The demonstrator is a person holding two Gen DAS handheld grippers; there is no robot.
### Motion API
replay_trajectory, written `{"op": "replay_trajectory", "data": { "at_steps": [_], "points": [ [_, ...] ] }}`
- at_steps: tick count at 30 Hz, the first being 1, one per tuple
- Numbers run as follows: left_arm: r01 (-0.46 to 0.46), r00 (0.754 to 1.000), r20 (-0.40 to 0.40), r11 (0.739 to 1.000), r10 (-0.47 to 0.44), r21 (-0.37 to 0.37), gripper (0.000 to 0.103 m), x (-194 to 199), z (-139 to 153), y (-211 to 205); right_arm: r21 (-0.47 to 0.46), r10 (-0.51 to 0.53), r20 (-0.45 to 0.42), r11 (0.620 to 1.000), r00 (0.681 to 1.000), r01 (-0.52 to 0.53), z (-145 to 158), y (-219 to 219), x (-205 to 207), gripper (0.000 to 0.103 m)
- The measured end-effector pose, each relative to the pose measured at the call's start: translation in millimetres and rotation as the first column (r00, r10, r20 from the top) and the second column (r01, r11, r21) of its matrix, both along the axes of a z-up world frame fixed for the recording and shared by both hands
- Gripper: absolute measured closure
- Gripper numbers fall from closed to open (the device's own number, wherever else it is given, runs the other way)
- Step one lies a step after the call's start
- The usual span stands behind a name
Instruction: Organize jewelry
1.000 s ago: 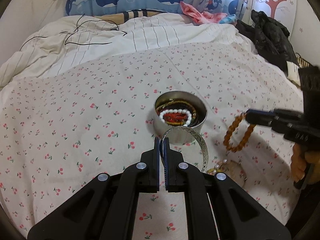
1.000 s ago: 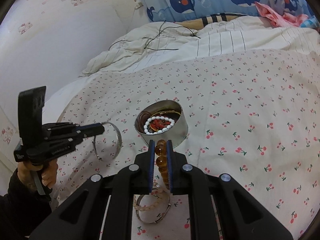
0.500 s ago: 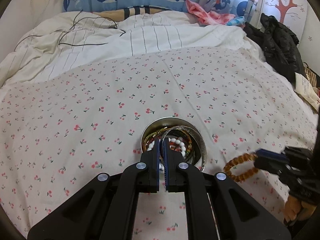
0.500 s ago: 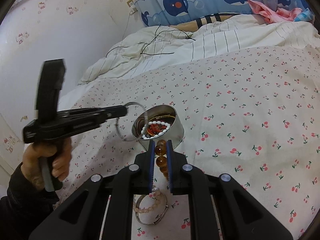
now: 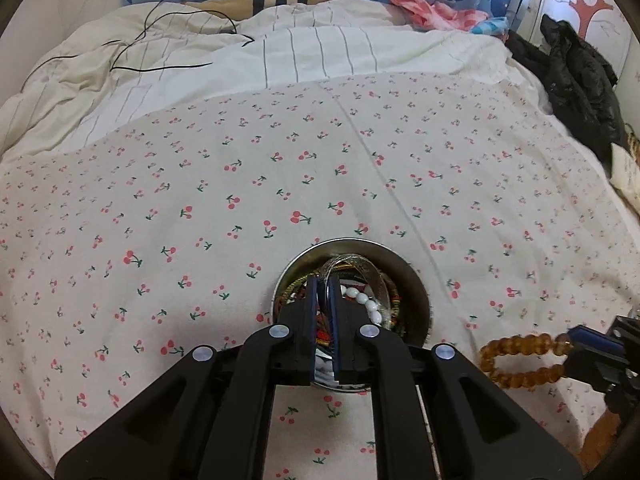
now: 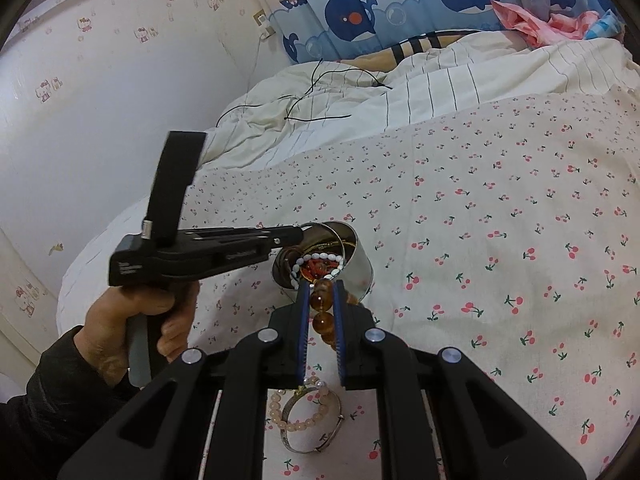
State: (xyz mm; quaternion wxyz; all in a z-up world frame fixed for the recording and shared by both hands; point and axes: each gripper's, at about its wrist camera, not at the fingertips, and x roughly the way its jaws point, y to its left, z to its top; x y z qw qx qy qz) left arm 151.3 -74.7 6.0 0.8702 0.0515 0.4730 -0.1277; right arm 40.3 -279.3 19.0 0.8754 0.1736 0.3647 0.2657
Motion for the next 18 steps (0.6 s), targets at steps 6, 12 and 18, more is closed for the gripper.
{"op": "replay_trajectory", "data": {
  "at_steps": [6,12,18],
  "points": [
    [0.014,1.000,-0.017,0.999,-0.013,0.036,0.087,1,-1,-2,0.004,0.004,0.001,1.000,1.000,-0.004,1,-1,0,0.091],
    [-0.001,1.000,0.009,0.999,0.001,0.034,0.063,-6,7,9,-0.009,-0.004,-0.009,1.000,1.000,0.004,-1,0,4,0.091],
    [-0.034,0.998,0.051,0.999,0.034,-0.014,0.052,-37,10,38,0.094,0.004,-0.047,0.996,0.999,0.000,-9,-9,8,0.091]
  ]
}}
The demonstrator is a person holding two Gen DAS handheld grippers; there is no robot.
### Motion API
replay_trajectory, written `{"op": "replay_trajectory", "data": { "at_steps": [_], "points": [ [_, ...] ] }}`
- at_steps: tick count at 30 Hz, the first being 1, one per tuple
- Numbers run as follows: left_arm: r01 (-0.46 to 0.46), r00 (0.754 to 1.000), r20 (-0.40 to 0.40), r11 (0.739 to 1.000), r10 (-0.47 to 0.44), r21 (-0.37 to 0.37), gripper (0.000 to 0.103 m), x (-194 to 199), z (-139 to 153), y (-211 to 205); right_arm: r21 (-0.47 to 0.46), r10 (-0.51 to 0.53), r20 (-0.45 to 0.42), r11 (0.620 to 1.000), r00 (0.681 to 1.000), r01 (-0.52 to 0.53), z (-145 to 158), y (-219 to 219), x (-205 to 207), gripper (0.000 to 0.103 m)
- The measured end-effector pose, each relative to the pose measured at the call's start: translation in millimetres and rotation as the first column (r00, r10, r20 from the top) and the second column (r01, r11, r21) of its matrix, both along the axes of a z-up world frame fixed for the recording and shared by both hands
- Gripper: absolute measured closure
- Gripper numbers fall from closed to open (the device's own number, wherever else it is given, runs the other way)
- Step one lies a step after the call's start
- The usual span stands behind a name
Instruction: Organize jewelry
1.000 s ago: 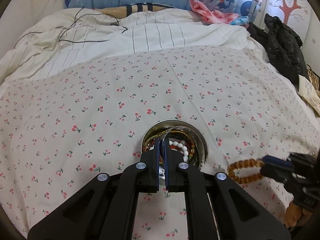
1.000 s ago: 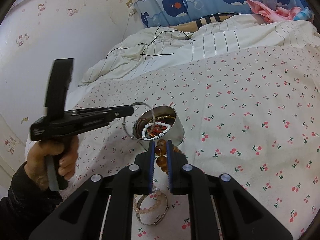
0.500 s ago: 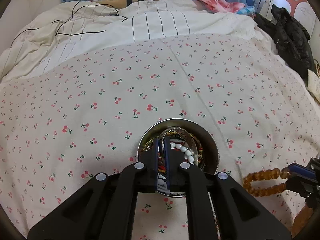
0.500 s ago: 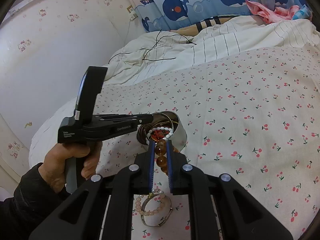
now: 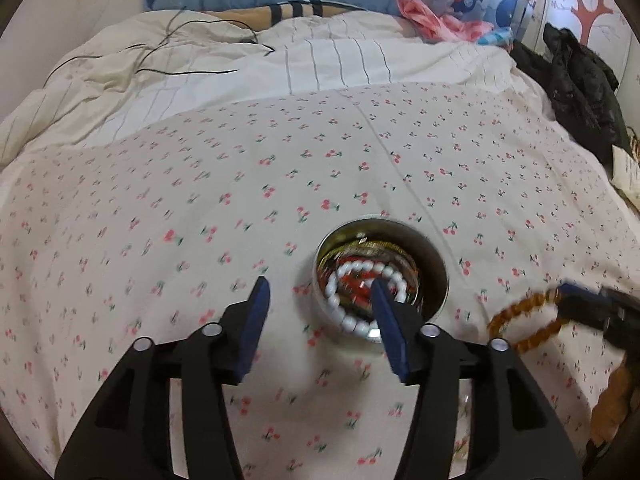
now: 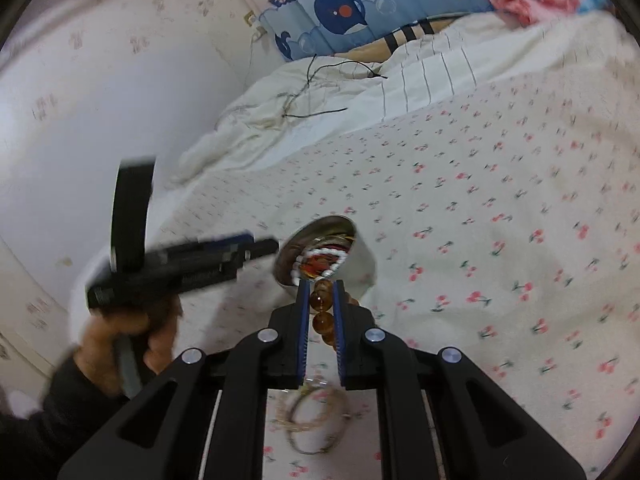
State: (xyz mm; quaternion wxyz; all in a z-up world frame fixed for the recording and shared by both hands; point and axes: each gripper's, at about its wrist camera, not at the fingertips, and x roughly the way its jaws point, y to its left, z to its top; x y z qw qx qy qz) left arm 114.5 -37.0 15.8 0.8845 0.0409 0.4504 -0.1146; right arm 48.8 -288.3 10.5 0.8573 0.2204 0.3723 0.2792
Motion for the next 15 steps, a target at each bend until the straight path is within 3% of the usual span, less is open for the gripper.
{"op": "replay_trajectory", "data": {
  "at_steps": [6,12,15],
  "points": [
    [-0.012,1.000,-0.026,0.999,0.011,-0.042,0.049,-26,-23,22,-0.005,0.026,0.031,1.000,0.999,-0.026,11,12,0,0.091],
    [-0.026,0.997,-0.074,0.996,0.020,-0.083,0.046,-27,-46,38,-0.003,0.050,0.062,0.999,0.997,-0.049,28,39,16,0.091],
    [-0.047,0.996,-0.079,0.992,0.037,-0.118,0.037,-24,-45,46,0.050,0.074,0.052,0.996,0.996,-0.076,31,54,31,0.091]
  ]
}}
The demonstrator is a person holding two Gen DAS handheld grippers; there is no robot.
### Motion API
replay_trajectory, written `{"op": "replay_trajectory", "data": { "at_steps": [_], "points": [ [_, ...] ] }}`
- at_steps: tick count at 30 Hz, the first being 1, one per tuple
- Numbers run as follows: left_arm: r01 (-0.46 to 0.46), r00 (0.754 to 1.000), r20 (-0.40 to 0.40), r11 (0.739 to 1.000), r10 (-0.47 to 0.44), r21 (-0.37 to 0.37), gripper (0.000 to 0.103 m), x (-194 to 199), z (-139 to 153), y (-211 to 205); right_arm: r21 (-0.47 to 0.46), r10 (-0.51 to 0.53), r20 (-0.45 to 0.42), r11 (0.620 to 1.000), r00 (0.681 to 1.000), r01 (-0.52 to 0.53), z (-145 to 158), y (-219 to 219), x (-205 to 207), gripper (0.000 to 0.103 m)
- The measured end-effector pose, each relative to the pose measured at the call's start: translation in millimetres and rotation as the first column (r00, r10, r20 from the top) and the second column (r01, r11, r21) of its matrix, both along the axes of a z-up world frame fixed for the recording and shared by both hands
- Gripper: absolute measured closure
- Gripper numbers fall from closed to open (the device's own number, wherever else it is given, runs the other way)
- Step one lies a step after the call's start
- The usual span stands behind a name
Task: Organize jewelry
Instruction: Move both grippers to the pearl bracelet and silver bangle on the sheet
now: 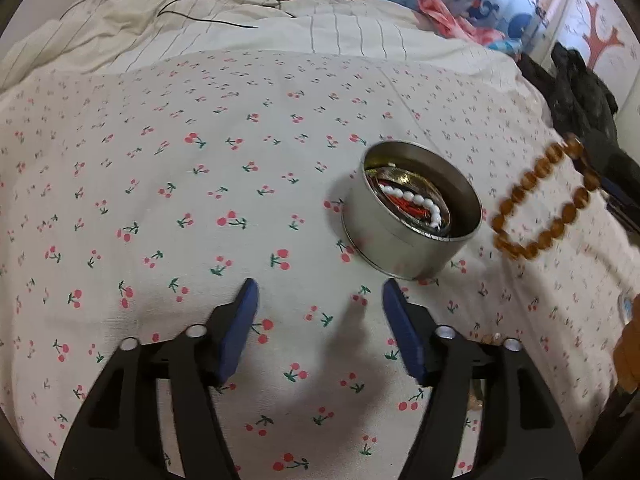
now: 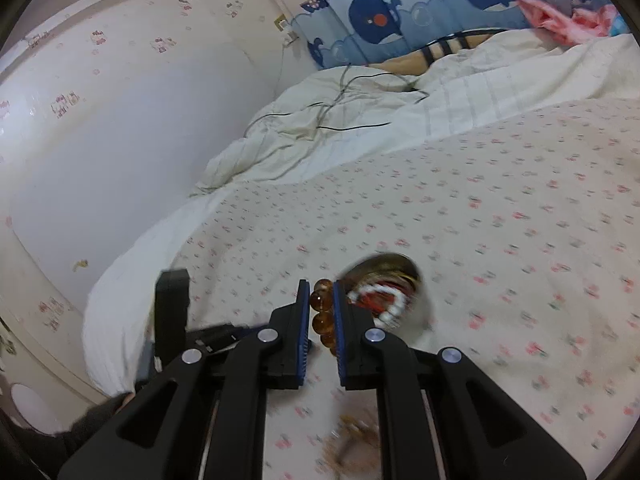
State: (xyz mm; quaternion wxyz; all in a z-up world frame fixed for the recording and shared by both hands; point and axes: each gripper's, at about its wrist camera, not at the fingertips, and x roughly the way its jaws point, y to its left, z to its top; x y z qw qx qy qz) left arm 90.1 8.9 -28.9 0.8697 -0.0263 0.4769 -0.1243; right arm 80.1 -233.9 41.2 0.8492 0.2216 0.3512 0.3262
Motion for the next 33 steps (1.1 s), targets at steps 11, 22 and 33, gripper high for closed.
{"op": "replay_trajectory", "data": {
  "at_steps": [11,22,33],
  "points": [
    [0.001,1.000,0.006,1.000,-0.001,-0.023,0.035,1,5,4,-0.216,-0.124,-0.142,0.972,0.982,0.092,-59,27,60,0.091],
    [0.014,1.000,-0.001,1.000,-0.014,-0.008,0.035,-1,3,0,-0.348,-0.156,0.032,0.924,0.987,0.158,-34,20,27,0.062],
    [0.048,0.998,0.028,0.996,-0.050,0.070,0.027,-11,6,-14,-0.502,-0.117,-0.047,0.862,0.992,0.077,-61,-9,-39,0.040]
  ]
}}
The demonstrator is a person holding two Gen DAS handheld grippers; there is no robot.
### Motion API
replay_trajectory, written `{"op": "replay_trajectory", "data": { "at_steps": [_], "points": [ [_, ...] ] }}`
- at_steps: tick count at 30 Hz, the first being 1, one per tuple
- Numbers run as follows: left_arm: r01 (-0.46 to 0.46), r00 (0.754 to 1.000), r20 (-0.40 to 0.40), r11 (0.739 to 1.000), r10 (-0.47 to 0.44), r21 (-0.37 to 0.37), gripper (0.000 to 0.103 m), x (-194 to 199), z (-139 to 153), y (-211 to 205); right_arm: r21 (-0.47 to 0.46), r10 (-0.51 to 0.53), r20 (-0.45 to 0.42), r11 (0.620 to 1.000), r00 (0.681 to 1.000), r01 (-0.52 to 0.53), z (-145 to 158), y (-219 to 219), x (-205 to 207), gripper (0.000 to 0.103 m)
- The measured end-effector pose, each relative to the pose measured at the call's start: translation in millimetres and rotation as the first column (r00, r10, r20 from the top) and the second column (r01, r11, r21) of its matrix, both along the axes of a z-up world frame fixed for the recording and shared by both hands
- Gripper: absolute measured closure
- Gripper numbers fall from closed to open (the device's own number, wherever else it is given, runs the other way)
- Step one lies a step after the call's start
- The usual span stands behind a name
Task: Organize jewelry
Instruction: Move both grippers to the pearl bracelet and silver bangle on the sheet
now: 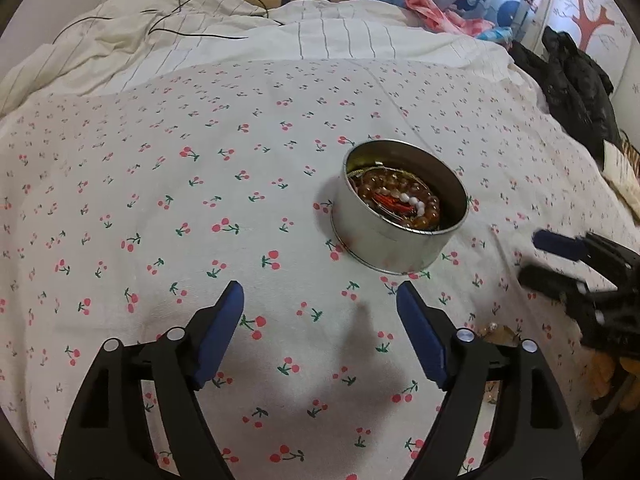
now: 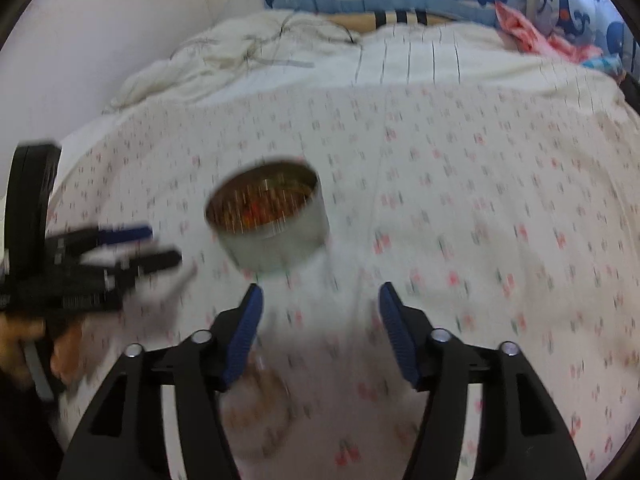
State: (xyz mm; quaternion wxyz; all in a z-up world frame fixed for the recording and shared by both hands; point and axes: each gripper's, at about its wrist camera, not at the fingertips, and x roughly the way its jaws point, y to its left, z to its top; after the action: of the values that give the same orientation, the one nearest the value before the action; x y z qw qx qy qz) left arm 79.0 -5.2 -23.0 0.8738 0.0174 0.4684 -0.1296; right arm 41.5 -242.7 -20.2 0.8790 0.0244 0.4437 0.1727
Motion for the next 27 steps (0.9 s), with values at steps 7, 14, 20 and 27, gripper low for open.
{"op": "replay_trajectory", "data": {
  "at_steps": [7,14,20,27],
  "points": [
    [0.053,0.998,-0.033,0.999,-0.053,0.006,0.025,-6,-3,-9,-0.118,0.111,-0.037,0.986,0.993,-0.114,-10,6,-10,0.038],
    [0.193,0.980,-0.042,0.981,-0.193,0.019,0.024,-20,-5,-33,-0.264,0.205,-0.067,0.940,0.977,-0.215,-26,29,-22,0.035],
    [0.294,0.955,-0.063,0.946,-0.288,0.138,0.024,-34,-23,-62,-0.296,0.214,-0.067,0.929,0.975,-0.224,-27,28,-27,0.031],
    [0.164,0.983,0.027,0.930,-0.183,0.329,0.020,-31,-21,-57,-0.418,0.160,0.007,0.898,0.987,-0.142,-26,28,-25,0.026]
  ]
}}
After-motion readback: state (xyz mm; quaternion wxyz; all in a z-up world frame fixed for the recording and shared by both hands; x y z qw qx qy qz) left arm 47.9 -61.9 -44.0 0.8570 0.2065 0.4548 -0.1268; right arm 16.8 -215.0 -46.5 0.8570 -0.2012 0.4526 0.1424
